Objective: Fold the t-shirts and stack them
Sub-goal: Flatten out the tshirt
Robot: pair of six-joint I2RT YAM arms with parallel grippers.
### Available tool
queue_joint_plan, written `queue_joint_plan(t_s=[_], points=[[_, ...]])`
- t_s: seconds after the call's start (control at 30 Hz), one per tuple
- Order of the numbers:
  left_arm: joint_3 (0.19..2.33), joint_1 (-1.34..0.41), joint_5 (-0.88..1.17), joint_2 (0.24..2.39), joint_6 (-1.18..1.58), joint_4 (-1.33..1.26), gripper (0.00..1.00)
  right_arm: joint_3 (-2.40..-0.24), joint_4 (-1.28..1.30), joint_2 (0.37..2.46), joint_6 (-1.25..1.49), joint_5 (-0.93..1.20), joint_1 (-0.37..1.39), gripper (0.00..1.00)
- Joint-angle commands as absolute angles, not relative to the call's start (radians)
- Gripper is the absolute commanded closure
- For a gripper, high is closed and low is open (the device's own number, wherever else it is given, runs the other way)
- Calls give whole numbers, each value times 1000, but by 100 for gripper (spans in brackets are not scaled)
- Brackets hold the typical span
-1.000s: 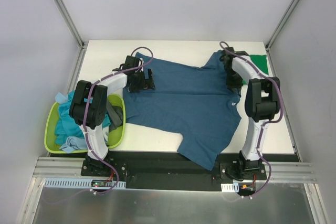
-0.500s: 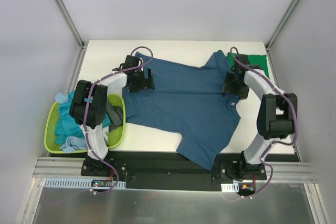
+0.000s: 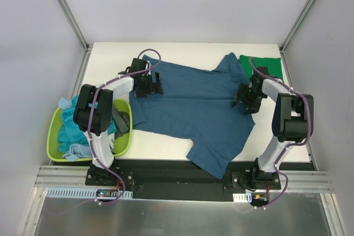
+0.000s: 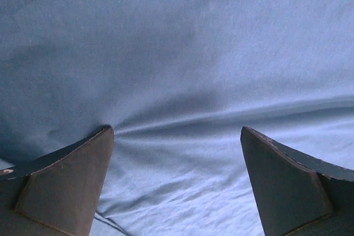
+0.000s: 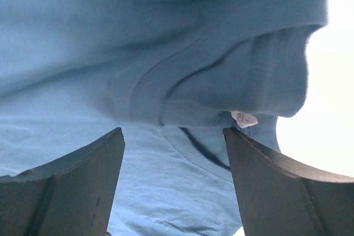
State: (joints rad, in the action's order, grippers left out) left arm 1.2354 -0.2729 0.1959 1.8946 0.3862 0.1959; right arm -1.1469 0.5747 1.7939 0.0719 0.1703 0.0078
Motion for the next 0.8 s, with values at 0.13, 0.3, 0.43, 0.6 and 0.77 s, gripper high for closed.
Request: queue_joint_plan(t_s=[0.13, 0.3, 0.43, 0.6, 0.77], points=[[1241, -308, 298, 1922, 396, 273, 1, -1252, 606, 1939, 83, 96, -149, 23], [1249, -405, 223, 1864, 382, 304, 1, -1356, 653, 1954, 87, 97, -163, 21], [1288, -501, -81, 1806, 379, 458, 1, -1342, 657, 1837, 57, 87, -163, 14], [1243, -592, -241, 1712, 442, 578, 1, -1197, 609, 1604, 75, 77, -161, 4], [1154, -660, -236, 1606, 483, 589, 1, -1020, 542, 1366, 89, 83, -161, 4]])
